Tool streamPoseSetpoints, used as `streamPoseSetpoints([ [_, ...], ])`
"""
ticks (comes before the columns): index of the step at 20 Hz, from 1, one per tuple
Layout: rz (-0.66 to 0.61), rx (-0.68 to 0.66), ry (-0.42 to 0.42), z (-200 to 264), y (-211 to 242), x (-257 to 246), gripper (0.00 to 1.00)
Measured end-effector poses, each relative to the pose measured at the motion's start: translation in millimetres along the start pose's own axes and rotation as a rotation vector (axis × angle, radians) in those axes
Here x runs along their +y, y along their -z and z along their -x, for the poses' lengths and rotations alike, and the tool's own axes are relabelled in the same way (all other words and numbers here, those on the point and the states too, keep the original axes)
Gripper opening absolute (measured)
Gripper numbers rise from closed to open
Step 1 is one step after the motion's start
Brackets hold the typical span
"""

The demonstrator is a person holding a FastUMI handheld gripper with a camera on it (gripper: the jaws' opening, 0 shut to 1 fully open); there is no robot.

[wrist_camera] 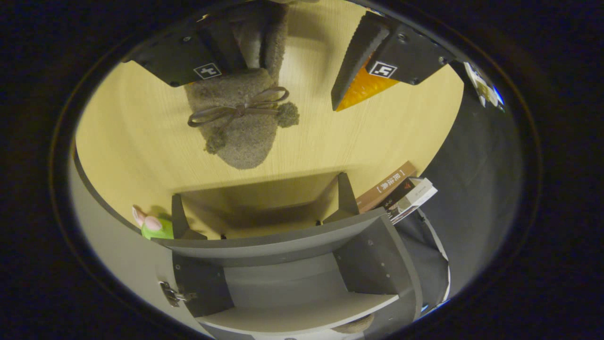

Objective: Open the shoe cabinet door, grab the shoes and put them into the shoe cabinet, then close the shoe cabinet door.

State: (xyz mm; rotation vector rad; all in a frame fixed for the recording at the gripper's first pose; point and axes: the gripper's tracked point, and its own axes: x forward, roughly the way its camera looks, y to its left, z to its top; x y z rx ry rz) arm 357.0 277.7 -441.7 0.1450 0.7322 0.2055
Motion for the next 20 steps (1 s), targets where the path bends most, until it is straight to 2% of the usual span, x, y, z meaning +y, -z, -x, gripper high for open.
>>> streamPoseSetpoints([
  [1, 0.000, -0.003, 0.016, -1, -1, -4, 0.96],
  [4, -0.006, 0.011, 0.099, -2, -1, -25, 0.49],
  [6, 0.032, 0.026, 0.089, -1, -2, -25, 0.17],
  [7, 0.041, 0.035, 0.063, 0, -1, -24, 0.18],
  [9, 0.048, 0.056, 0.024, 2, -1, -23, 0.11],
  [13, 0.037, 0.057, 0.004, 21, -13, -24, 0.06],
  [17, 0.065, -0.022, 0.013, 58, -46, -19, 0.06],
  [20, 0.130, -0.145, 0.014, 105, -96, -6, 0.06],
])
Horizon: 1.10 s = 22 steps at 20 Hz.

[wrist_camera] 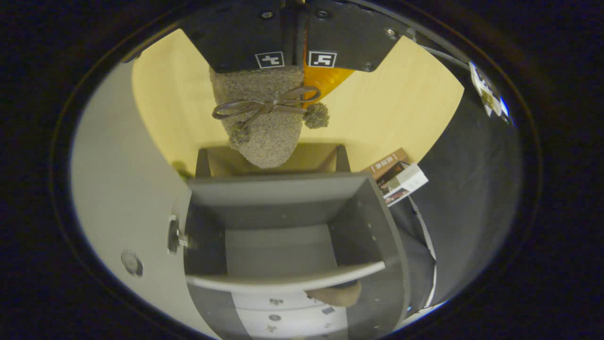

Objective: Open the shoe cabinet door, grab the shoes and put them into the shoe cabinet, then close the shoe cabinet door.

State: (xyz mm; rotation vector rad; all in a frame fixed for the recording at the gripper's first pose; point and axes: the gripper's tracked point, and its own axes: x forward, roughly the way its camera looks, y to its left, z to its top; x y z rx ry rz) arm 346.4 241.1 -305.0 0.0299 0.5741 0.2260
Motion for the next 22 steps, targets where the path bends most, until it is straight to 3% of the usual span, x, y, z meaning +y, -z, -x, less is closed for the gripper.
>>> streamPoseSetpoints([
  [8, 0.102, -0.212, 0.040, 104, -135, -4, 0.06],
  [12, 0.149, -0.280, 0.056, 127, -207, -4, 0.06],
  [19, 0.159, -0.340, 0.065, 93, -307, 4, 0.06],
  [22, 0.184, -0.378, 0.114, 74, -345, -6, 0.06],
])
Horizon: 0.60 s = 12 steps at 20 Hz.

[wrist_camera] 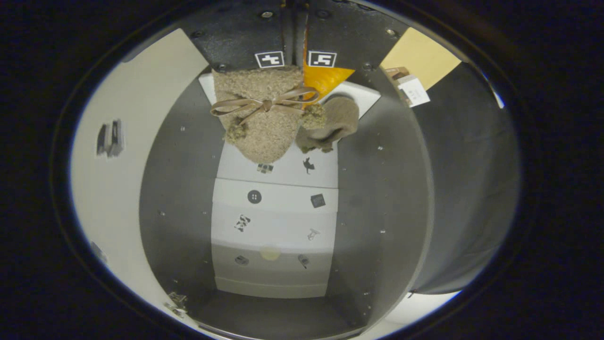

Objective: Open the shoe cabinet door, grab the shoes and put them into the shoe cabinet, then close the shoe cabinet door.

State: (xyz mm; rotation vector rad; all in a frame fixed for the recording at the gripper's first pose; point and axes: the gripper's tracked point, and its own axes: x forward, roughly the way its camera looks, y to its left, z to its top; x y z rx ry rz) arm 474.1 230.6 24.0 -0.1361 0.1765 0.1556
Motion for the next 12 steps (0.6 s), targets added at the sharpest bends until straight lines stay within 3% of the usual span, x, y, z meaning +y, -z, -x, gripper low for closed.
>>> streamPoseSetpoints([
  [7, -0.018, 0.011, 0.009, -94, -35, -6, 0.06],
  [12, -0.043, 0.067, 0.016, -153, -20, -8, 0.06],
])
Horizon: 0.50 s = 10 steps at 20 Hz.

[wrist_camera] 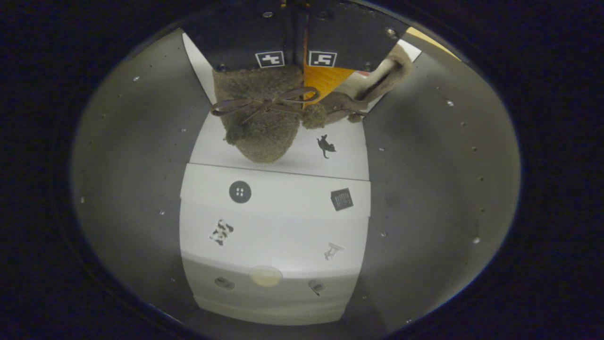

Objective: Open the shoe cabinet door, grab the shoes and put them into the shoe cabinet, then close the shoe cabinet door.

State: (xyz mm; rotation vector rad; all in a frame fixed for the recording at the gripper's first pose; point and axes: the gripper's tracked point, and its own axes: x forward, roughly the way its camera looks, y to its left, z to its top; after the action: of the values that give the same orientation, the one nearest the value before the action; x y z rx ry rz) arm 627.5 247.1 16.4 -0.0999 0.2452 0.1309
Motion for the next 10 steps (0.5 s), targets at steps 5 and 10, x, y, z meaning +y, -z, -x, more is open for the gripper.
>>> streamPoseSetpoints([
  [5, -0.081, 0.105, 0.028, -36, 25, -15, 0.06],
  [10, -0.102, 0.248, 0.034, -60, 48, -22, 0.06],
])
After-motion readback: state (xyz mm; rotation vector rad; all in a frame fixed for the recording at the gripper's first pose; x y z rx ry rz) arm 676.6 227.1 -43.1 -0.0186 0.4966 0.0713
